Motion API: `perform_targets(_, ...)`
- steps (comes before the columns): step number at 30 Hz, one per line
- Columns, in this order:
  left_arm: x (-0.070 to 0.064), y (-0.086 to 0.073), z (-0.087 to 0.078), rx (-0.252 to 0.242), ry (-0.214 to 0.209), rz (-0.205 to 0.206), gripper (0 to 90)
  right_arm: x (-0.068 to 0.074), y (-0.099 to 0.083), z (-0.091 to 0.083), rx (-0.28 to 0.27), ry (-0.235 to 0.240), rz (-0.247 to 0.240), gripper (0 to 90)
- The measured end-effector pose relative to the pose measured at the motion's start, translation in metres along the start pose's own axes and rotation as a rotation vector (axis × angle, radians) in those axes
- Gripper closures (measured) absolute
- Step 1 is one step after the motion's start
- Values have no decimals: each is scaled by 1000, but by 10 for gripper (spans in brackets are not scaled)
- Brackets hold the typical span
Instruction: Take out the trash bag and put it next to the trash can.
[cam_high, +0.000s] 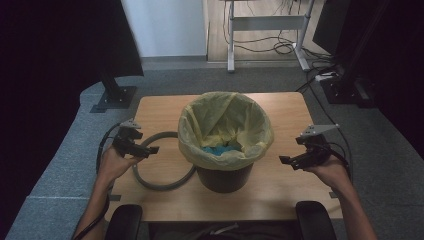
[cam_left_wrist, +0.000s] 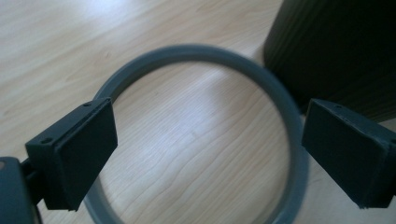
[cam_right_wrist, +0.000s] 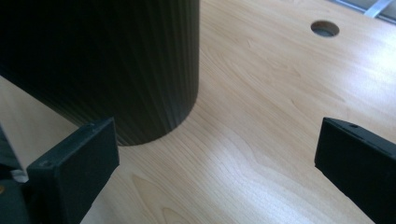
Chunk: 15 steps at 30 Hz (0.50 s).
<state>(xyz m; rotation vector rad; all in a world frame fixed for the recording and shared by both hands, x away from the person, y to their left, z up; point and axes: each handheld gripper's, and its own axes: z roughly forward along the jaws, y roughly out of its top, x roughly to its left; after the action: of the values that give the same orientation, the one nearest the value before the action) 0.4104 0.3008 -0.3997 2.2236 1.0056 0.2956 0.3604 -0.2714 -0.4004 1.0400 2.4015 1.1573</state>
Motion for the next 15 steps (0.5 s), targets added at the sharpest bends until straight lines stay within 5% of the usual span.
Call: perform_targets(15,-21,39,-37,-13,-49,74,34,17,47,-25,0,64,-82,0)
